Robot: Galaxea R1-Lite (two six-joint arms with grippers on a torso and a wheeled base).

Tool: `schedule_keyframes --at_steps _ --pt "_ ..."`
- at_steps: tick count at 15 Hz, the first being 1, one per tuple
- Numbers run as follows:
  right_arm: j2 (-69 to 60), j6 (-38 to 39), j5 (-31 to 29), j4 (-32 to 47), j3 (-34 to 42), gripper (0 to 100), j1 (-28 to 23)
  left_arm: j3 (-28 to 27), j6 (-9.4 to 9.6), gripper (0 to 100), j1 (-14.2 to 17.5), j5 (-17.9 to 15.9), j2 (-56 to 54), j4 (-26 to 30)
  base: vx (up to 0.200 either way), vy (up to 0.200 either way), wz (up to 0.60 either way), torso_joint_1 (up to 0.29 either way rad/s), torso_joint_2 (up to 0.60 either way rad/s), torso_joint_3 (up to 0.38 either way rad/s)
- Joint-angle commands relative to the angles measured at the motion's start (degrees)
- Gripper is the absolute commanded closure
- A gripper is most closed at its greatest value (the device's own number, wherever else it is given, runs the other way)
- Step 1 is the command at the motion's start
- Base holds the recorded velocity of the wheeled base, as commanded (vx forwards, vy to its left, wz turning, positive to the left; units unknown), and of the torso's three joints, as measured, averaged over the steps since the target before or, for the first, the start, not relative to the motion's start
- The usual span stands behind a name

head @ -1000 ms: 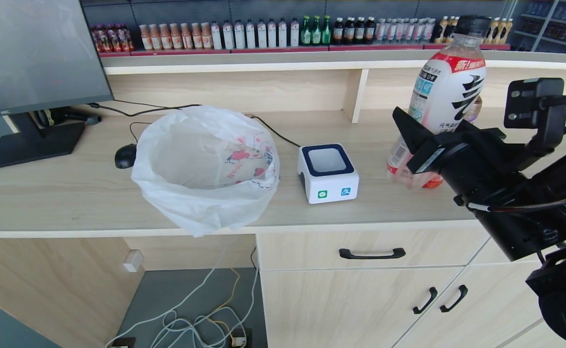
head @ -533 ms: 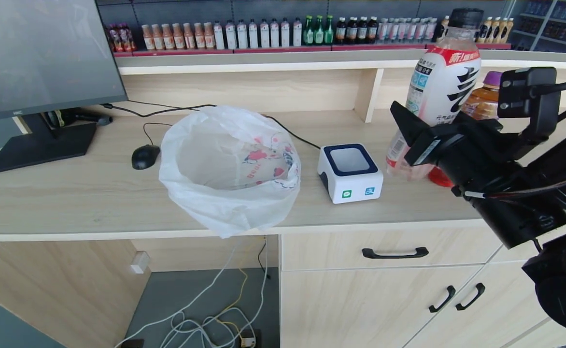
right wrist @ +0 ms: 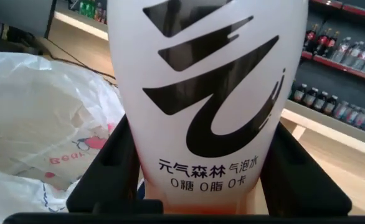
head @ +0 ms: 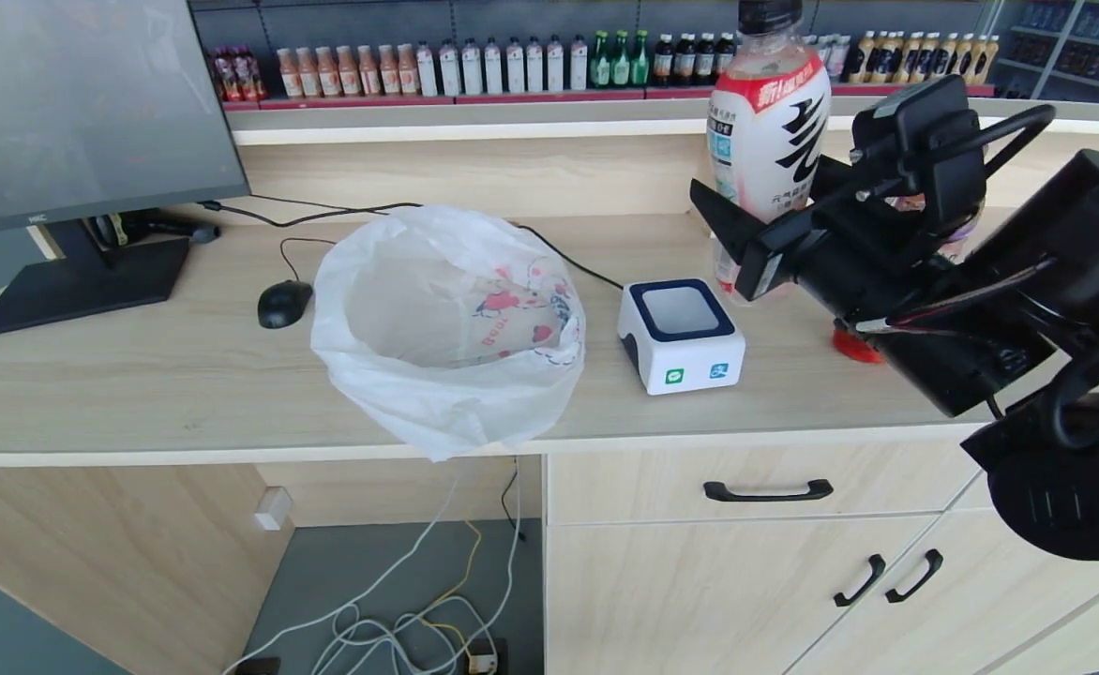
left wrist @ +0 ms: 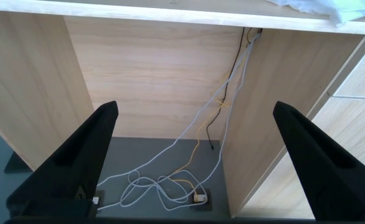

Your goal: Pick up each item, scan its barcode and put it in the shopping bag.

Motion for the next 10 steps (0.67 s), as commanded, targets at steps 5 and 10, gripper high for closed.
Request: schedule_keyframes --at_steps 5,10 --pt "4.6 -10.8 13.2 5.1 -8.9 100 -1.4 0.0 0.08 0 0.0 0.0 0.0 0.0 0.000 0.000 0.00 0.000 0.00 0.000" --pt "8.3 -18.1 24.9 13.4 -16.8 100 -4.0 0.0 0.08 0 0.0 0.0 0.0 0.0 0.000 0.000 0.00 0.000 0.00 0.000"
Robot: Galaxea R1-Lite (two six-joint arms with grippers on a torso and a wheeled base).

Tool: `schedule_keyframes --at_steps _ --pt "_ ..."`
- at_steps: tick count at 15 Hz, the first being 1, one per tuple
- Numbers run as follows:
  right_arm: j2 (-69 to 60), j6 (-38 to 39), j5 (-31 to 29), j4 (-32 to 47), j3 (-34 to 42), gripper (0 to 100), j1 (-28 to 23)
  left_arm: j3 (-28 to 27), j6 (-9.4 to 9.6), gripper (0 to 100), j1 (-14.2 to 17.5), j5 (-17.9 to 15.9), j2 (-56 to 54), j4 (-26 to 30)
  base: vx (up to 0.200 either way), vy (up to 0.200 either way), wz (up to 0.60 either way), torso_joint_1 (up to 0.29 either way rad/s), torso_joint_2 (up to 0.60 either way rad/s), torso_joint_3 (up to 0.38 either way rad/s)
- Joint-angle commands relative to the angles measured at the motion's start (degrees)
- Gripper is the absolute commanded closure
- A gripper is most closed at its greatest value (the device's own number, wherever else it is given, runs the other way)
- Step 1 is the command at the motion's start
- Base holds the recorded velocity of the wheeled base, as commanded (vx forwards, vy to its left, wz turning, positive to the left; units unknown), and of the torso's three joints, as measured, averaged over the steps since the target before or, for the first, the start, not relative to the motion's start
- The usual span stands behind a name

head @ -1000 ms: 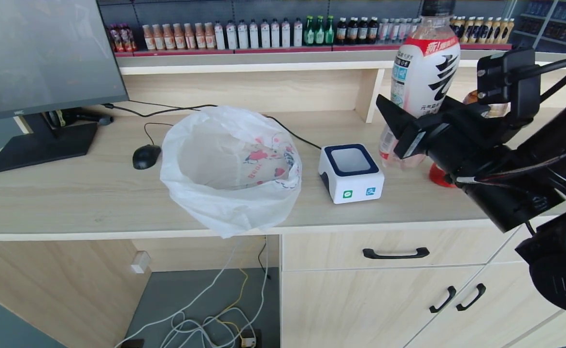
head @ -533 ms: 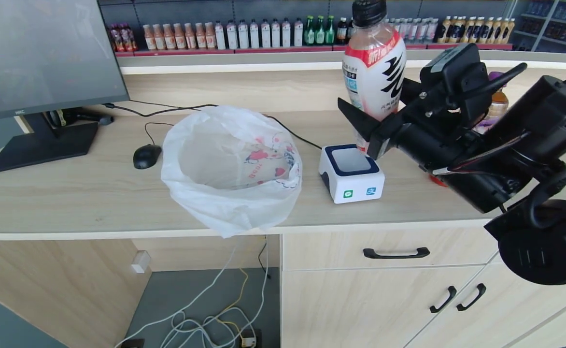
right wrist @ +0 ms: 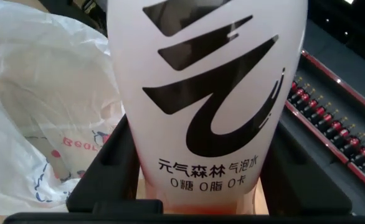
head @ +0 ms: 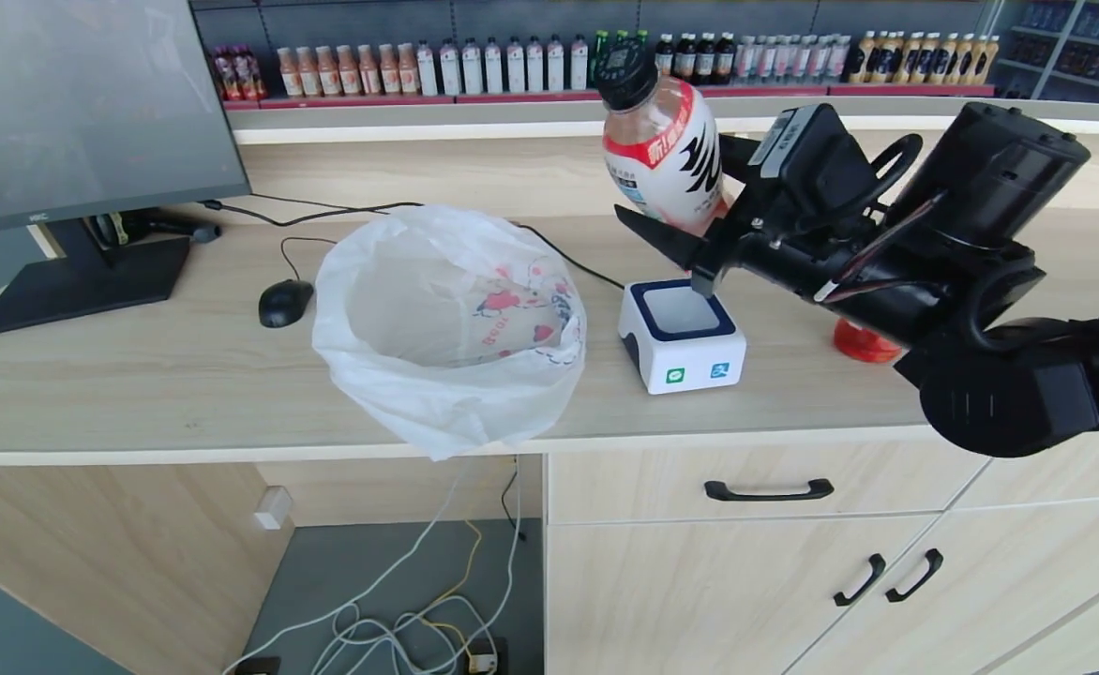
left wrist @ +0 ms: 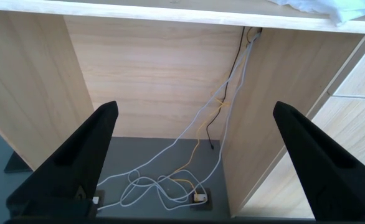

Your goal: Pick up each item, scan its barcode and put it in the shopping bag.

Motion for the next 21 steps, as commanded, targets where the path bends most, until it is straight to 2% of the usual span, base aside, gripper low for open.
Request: schedule_keyframes --at_steps 1,5,9,21 --pt "2.3 -1.1 1.5 0.1 -1.0 100 -1.6 0.0 0.02 0 0.0 0.0 0.0 0.0 0.000 0.000 0.00 0.000 0.00 0.000" --pt "4.1 -3.4 8.9 0.1 -1.3 100 -5.9 0.0 0.02 0 0.0 0.0 0.0 0.0 0.000 0.000 0.00 0.000 0.00 0.000" --pt "5.6 -8.5 14.6 0.1 -1.8 100 -4.5 0.0 0.02 0 0.0 0.0 0.0 0.0 0.000 0.000 0.00 0.000 0.00 0.000" --pt "6.7 -16.1 16.6 0.0 -0.6 100 -5.6 0.0 0.02 0 0.0 0.0 0.0 0.0 0.000 0.000 0.00 0.000 0.00 0.000"
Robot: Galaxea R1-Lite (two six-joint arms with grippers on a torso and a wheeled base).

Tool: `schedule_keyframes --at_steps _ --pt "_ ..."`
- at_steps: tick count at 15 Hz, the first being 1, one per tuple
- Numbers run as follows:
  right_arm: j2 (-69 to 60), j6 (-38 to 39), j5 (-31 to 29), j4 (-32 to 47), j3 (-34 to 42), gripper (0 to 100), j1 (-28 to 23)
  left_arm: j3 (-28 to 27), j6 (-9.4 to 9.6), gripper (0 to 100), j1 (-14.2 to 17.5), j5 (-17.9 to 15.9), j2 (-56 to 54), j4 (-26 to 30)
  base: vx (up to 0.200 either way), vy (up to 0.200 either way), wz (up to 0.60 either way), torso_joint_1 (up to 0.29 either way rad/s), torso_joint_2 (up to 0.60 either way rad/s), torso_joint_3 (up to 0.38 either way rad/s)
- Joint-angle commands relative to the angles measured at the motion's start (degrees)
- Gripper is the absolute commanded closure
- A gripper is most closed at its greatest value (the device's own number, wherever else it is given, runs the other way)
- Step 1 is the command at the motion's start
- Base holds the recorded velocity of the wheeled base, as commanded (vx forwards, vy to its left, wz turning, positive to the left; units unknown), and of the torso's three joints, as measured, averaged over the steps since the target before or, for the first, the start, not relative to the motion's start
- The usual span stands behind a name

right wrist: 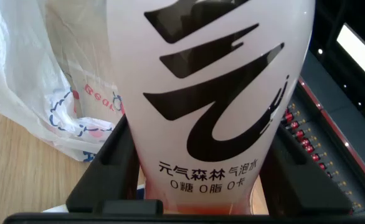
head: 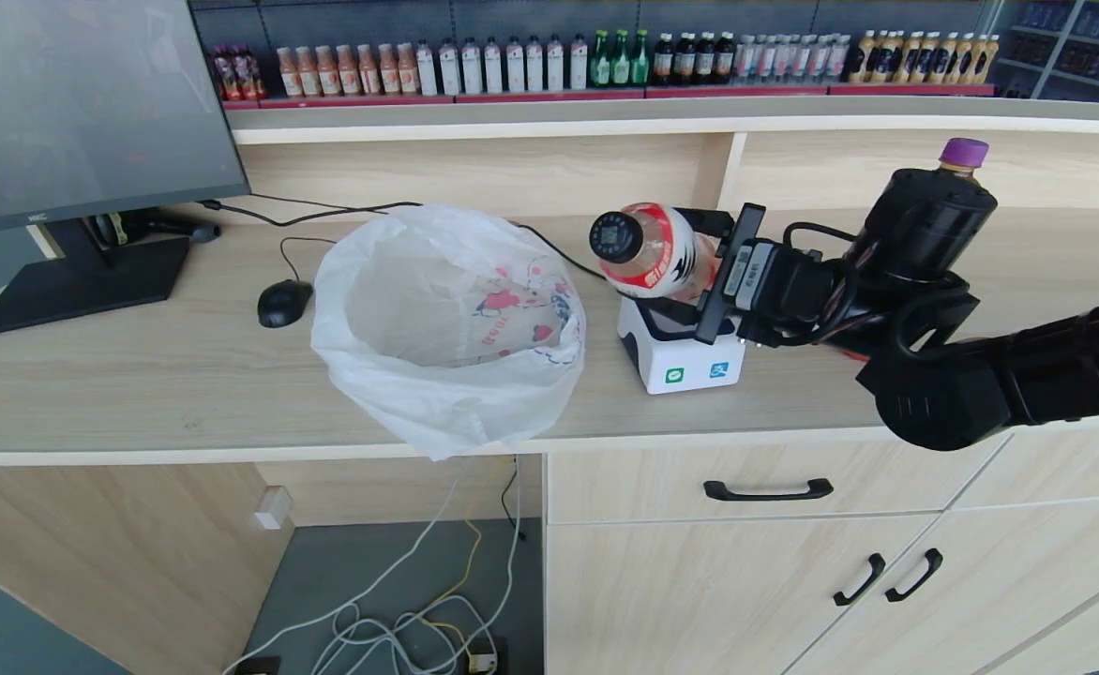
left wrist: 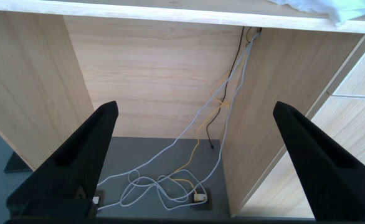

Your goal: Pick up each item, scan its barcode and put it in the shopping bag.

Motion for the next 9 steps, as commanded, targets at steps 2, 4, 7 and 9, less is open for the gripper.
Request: schedule_keyframes --at_steps 2,4,7,9 --pt "-0.3 -0.7 0.1 -0.3 1.3 100 -1.2 0.0 0.02 0 0.0 0.0 0.0 0.0 0.000 0.000 0.00 0.000 0.00 0.000" --pt "-0.3 -0.7 0.2 -0.3 1.4 100 -1.5 0.0 0.02 0 0.0 0.0 0.0 0.0 0.000 0.000 0.00 0.000 0.00 0.000" --pt "-0.5 -0.7 0.5 -0.4 2.0 100 -1.6 0.0 0.02 0 0.0 0.0 0.0 0.0 0.000 0.000 0.00 0.000 0.00 0.000" --pt "-0.8 -0.7 0.3 -0.5 2.8 100 -1.5 0.0 0.02 0 0.0 0.0 0.0 0.0 0.000 0.000 0.00 0.000 0.00 0.000"
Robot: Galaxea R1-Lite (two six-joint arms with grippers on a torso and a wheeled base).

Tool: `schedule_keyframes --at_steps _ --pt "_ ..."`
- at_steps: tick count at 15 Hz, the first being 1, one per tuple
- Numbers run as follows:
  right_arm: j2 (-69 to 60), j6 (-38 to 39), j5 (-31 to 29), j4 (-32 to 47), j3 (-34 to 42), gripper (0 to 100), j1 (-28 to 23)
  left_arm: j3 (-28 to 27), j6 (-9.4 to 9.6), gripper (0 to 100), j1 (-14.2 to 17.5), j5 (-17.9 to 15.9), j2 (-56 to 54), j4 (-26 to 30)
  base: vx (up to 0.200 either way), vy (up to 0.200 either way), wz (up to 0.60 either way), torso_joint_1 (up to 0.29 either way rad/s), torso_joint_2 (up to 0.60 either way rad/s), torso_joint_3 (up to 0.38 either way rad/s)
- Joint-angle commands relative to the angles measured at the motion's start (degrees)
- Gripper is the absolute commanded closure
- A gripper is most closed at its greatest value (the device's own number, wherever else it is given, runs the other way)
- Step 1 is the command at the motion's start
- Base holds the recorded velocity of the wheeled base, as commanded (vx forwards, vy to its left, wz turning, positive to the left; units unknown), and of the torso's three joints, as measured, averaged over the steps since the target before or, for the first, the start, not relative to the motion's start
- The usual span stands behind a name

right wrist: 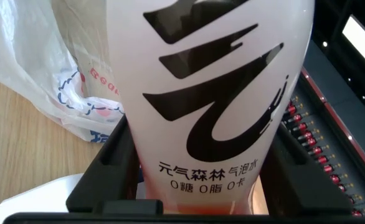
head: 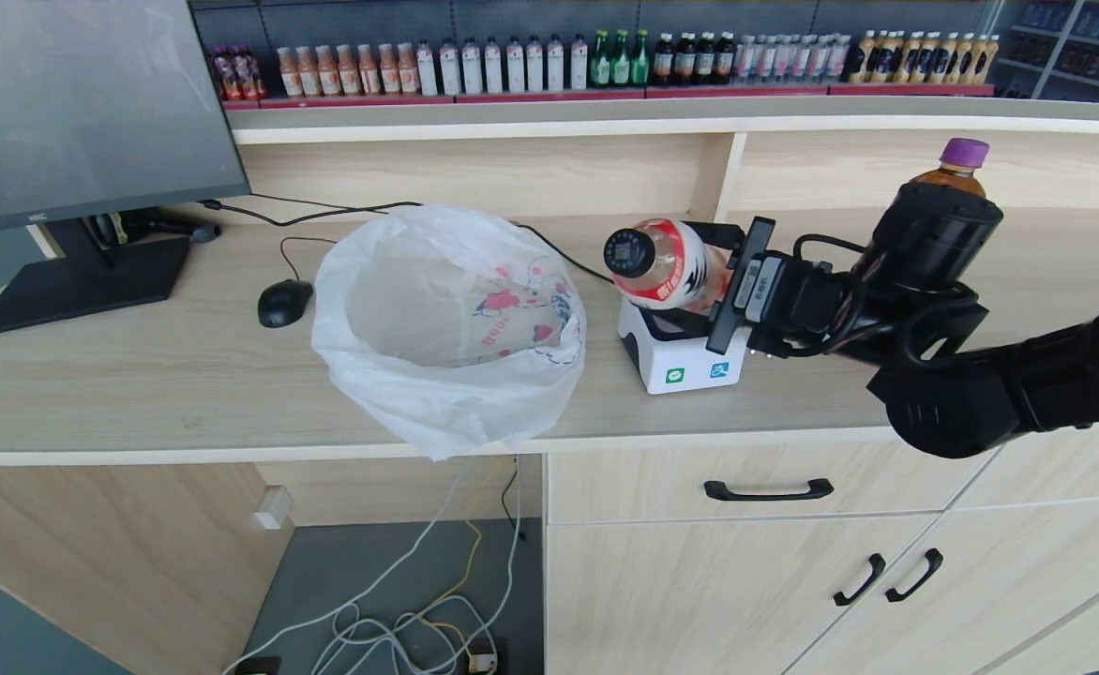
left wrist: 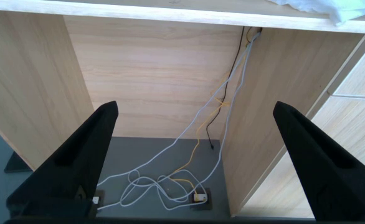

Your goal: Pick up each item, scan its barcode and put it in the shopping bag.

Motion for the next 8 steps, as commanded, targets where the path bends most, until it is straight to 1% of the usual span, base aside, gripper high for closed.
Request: schedule_keyframes --at_steps 1,8 --pt "-0.7 0.0 0.0 0.0 0.4 100 0.1 0.0 0.00 0 0.0 0.0 0.0 0.0 0.000 0.000 0.00 0.000 0.00 0.000" --pt "-0.6 0.0 -1.0 0.0 0.5 100 1.8 0.0 0.00 0 0.0 0.0 0.0 0.0 0.000 0.000 0.00 0.000 0.00 0.000"
